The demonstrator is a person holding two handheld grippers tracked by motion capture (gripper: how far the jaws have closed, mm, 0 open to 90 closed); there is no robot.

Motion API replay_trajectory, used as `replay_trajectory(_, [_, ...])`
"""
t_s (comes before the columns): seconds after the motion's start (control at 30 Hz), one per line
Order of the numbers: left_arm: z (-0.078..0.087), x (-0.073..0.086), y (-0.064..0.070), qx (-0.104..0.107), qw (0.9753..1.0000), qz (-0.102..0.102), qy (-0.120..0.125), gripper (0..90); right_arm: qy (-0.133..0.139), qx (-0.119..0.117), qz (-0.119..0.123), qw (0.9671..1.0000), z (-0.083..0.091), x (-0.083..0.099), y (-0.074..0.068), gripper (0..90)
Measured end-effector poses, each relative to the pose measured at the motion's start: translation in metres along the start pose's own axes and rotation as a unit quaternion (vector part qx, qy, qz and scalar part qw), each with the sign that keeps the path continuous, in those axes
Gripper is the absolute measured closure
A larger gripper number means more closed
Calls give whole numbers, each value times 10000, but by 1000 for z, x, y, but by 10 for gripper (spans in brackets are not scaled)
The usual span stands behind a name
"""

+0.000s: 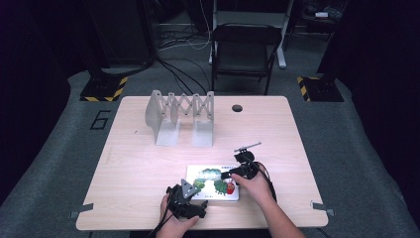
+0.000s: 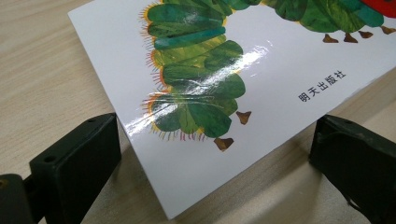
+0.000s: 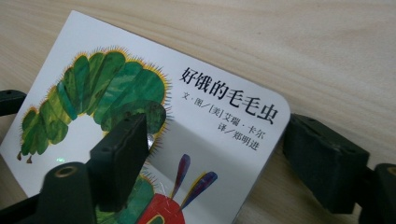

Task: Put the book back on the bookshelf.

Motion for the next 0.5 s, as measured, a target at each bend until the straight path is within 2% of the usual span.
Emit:
replay_trajectory(0.07, [0,0,0,2,10000,-3,-3,18,7,4,65,10000,0,0,0,234])
replay_trajectory(0.23, [0,0,0,5,10000,-11,-10,18,-12,19,-5,10000,0,0,0,244])
replay_trajectory(0.3, [0,0,0,0,10000,1,-2,17,9,-20,56,10000,1,0,2,258])
replay_trajectory(0.33, [0,0,0,0,10000,1,-1,18,39,-24,-7,10000,1,-1,2,262])
replay_trajectory(0.37, [0,0,0,0,10000,0,-1,18,31,-26,52,10000,1,-1,3,263])
replay_trajectory(0.5, [0,0,0,-9,10000,22,11,17,39,-19,11,10000,1,-1,2,264])
Point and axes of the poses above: each handheld gripper's, and its own axes: z roughly backward along the jaws, x roughly out of its underside, y roughly to its right, the point moved 10 cm from there along -z, roughly forward along the jaws, and after that the axes turned 3 degrees about y, right-handed, at the moved point
